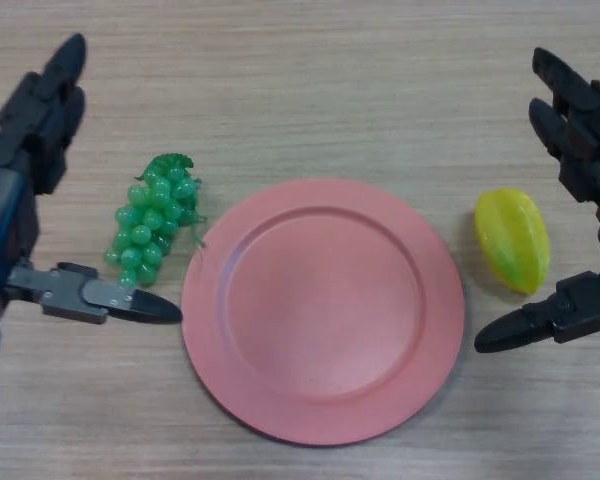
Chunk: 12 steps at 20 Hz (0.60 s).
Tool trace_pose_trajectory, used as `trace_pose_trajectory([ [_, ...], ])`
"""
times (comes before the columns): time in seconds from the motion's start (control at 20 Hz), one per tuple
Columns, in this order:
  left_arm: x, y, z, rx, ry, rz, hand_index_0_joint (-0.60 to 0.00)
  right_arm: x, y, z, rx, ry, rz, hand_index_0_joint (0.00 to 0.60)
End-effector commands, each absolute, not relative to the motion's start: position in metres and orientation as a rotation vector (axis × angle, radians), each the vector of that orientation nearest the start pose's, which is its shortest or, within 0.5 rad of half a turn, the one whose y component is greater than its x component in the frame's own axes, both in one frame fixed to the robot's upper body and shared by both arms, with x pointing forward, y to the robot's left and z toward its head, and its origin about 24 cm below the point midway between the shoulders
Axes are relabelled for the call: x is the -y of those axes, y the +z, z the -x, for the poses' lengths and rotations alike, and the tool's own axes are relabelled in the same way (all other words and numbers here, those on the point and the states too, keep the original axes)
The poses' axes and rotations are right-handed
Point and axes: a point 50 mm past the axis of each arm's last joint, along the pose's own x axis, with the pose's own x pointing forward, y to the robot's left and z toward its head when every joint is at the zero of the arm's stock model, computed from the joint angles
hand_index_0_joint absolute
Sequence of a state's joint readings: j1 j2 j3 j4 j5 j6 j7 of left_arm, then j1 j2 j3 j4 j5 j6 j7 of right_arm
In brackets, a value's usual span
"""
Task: Pick up the yellow starfruit and place it on the plate
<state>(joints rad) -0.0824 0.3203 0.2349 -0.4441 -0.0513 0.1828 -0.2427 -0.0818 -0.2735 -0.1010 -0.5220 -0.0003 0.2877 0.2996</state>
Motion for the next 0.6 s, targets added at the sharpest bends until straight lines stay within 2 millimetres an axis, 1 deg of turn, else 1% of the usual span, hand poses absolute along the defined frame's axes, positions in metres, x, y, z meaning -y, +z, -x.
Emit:
trace_pose_trajectory([
  [0.05, -0.229, 0.206, -0.231, 0.574, -0.035, -0.423, 0.0, 0.184, 0.195, -0.234, 0.491, 0.218, 0.347, 0.0],
  [0.25, -0.226, 0.203, -0.231, 0.562, -0.053, -0.44, 0.0, 0.184, 0.195, -0.236, 0.509, 0.202, 0.382, 0.0],
  [0.35, -0.224, 0.202, -0.231, 0.556, -0.053, -0.45, 0.0, 0.186, 0.192, -0.237, 0.503, 0.203, 0.396, 0.0],
  [0.55, -0.226, 0.201, -0.234, 0.558, -0.049, -0.471, 0.0, 0.19, 0.189, -0.239, 0.493, 0.195, 0.403, 0.0],
  [0.6, -0.226, 0.2, -0.234, 0.56, -0.044, -0.478, 0.0, 0.192, 0.187, -0.244, 0.502, 0.175, 0.428, 0.0],
])
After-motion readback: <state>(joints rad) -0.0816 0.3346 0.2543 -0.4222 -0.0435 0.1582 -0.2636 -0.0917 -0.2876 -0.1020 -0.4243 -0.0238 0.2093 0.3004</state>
